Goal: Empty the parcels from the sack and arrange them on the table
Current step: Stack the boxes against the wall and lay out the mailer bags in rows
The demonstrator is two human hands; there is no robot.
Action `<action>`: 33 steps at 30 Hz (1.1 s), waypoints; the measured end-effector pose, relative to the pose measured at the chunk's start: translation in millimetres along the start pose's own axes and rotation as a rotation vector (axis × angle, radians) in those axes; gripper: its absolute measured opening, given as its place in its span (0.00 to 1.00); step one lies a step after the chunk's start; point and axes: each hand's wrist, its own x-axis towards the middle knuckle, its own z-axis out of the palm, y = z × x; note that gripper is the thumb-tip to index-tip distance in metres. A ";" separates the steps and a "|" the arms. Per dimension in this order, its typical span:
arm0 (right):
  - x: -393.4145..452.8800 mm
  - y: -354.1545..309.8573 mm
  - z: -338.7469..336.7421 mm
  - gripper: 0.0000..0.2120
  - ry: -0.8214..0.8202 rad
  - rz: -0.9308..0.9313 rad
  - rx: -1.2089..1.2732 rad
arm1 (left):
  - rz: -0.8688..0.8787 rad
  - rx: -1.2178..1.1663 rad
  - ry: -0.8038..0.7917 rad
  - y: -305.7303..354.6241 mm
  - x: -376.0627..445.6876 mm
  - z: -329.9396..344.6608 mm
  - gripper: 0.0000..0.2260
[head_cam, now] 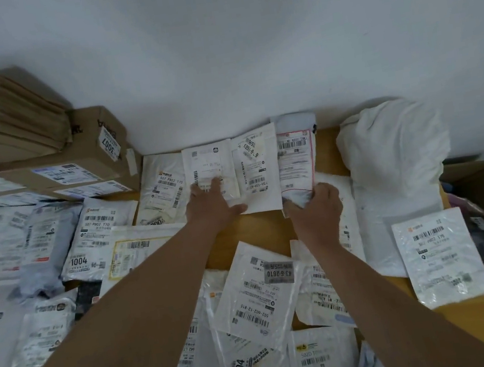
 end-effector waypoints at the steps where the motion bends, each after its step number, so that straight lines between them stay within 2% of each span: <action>1: 5.0 -0.2 -2.1 0.27 -0.024 0.104 0.048 | -0.001 0.003 0.003 0.9 0.0 0.1 0.47; 2: 11.5 -0.1 -3.6 0.27 -0.026 0.166 0.056 | 0.000 0.007 0.008 2.2 0.3 -0.3 0.47; 5: 23.8 2.3 -3.5 0.27 -0.032 0.145 -0.089 | -0.001 0.026 0.022 3.7 0.7 -0.2 0.47; 9: 24.9 7.1 0.9 0.30 -0.038 0.169 -0.152 | -0.014 0.048 0.019 0.2 1.3 -0.2 0.47; 12: 20.5 11.3 0.4 0.35 -0.078 0.101 -0.258 | -0.016 0.049 0.021 1.1 1.2 2.0 0.46; 15: 14.1 18.5 -8.8 0.38 -0.035 0.015 -0.278 | -0.010 0.013 0.047 2.5 -1.9 3.8 0.44; 18: 9.7 30.7 -24.3 0.37 0.006 0.135 -0.241 | 0.005 0.008 0.084 3.3 -3.3 1.7 0.42; 22: 10.3 46.4 -39.9 0.47 -0.158 0.317 -0.308 | -0.006 0.092 0.110 10.4 -4.9 0.6 0.42; 25: 15.2 44.2 -41.6 0.48 -0.178 0.380 -0.203 | -0.016 0.103 0.083 14.3 -6.1 2.5 0.44; 29: 11.2 38.9 -47.6 0.43 -0.166 0.312 0.095 | -0.027 0.115 0.090 13.7 -6.8 4.7 0.46; 33: 0.9 39.5 -69.1 0.37 -0.239 0.277 0.101 | -0.031 0.127 0.108 14.7 -8.2 6.9 0.46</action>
